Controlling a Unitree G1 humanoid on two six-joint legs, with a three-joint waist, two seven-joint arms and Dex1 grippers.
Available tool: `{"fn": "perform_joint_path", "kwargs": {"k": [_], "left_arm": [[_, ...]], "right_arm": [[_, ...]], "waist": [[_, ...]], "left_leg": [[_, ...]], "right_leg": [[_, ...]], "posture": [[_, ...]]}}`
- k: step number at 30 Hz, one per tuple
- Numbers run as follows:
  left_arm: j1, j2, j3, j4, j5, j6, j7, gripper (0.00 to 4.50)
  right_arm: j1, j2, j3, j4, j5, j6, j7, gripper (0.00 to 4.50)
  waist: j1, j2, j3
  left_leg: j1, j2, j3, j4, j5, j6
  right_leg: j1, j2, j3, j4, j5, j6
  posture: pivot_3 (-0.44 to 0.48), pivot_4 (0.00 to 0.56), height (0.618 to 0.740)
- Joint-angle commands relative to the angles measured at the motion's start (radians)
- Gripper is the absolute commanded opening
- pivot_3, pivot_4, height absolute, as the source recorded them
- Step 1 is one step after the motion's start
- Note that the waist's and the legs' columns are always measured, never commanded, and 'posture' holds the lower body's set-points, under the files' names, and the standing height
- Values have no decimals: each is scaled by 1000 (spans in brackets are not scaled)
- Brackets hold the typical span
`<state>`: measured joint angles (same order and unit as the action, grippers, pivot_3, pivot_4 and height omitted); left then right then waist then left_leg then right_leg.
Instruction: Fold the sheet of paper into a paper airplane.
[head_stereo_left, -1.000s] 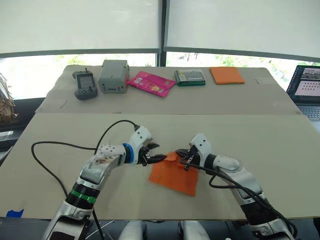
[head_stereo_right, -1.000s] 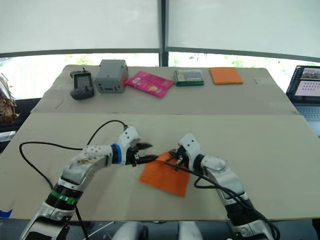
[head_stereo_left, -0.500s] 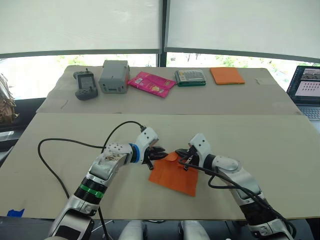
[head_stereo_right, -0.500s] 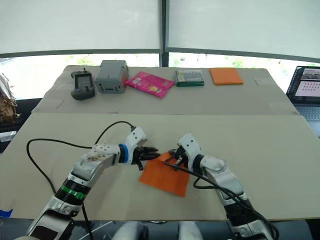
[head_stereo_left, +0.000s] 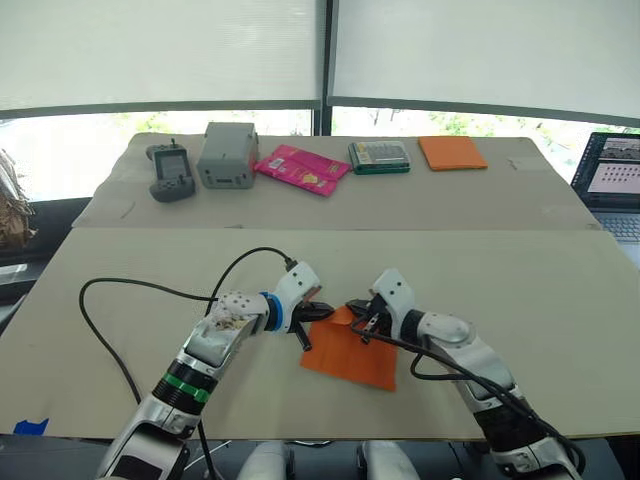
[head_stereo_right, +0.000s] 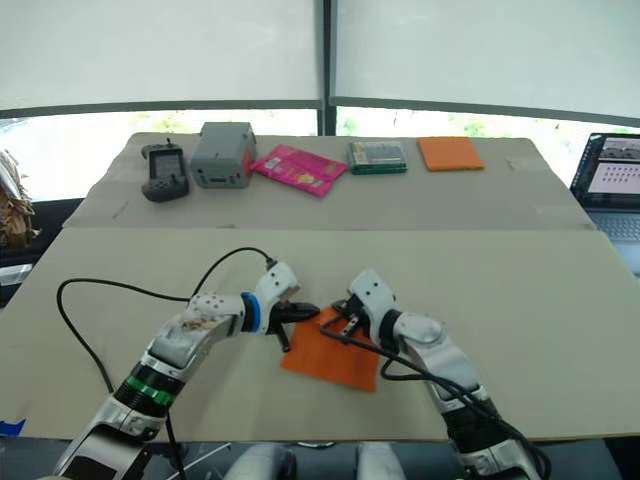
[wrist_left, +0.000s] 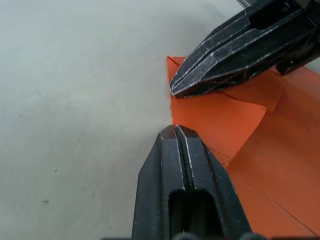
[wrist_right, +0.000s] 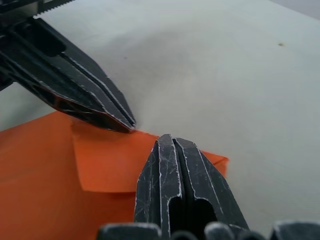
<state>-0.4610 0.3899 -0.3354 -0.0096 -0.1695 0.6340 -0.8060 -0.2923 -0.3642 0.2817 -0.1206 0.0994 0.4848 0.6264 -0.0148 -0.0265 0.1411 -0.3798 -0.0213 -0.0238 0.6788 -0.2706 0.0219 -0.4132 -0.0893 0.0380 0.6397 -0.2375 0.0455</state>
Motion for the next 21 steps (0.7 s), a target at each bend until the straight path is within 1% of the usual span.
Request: {"fn": "perform_joint_path", "kwargs": {"k": [1, 6, 9, 15, 21], "left_arm": [[30, 7, -39, 6, 19, 19, -8, 23], [31, 8, -44, 3, 28, 18, -10, 23], [29, 11, -53, 7, 35, 10, -11, 23], [30, 19, -63, 16, 45, 0, -13, 23], [30, 18, -66, 27, 50, -7, -13, 23]], "right_arm": [[14, 1, 35, 6, -37, -15, -13, 0], [-15, -2, 11, 55, -93, 6, -79, 0], [-24, -8, -15, 69, -100, 26, -109, 0], [-10, -34, -78, 68, -77, 33, -114, 0], [16, -17, -87, 46, -64, -34, -97, 0]], "waist": [[0, 0, 0], [0, 0, 0], [3, 0, 0], [6, 0, 0], [4, 0, 0]], "left_leg": [[0, 0, 0, 0, 0, 0], [8, 0, 0, -2, 0, 0], [9, 0, 0, -2, 0, 0], [9, 0, 0, -2, 0, 0], [9, 0, -1, -2, 0, 1]], "right_leg": [[1, 0, 0, 0, 0, 0], [9, 0, -1, -4, 0, 0], [11, 0, -1, -7, 0, 0], [12, -1, -1, -7, 0, 0], [12, -1, -1, -8, 0, 0]], "posture": [[0, 150, 740], [0, 150, 740], [0, 150, 740], [0, 150, 740], [0, 150, 740]]}}
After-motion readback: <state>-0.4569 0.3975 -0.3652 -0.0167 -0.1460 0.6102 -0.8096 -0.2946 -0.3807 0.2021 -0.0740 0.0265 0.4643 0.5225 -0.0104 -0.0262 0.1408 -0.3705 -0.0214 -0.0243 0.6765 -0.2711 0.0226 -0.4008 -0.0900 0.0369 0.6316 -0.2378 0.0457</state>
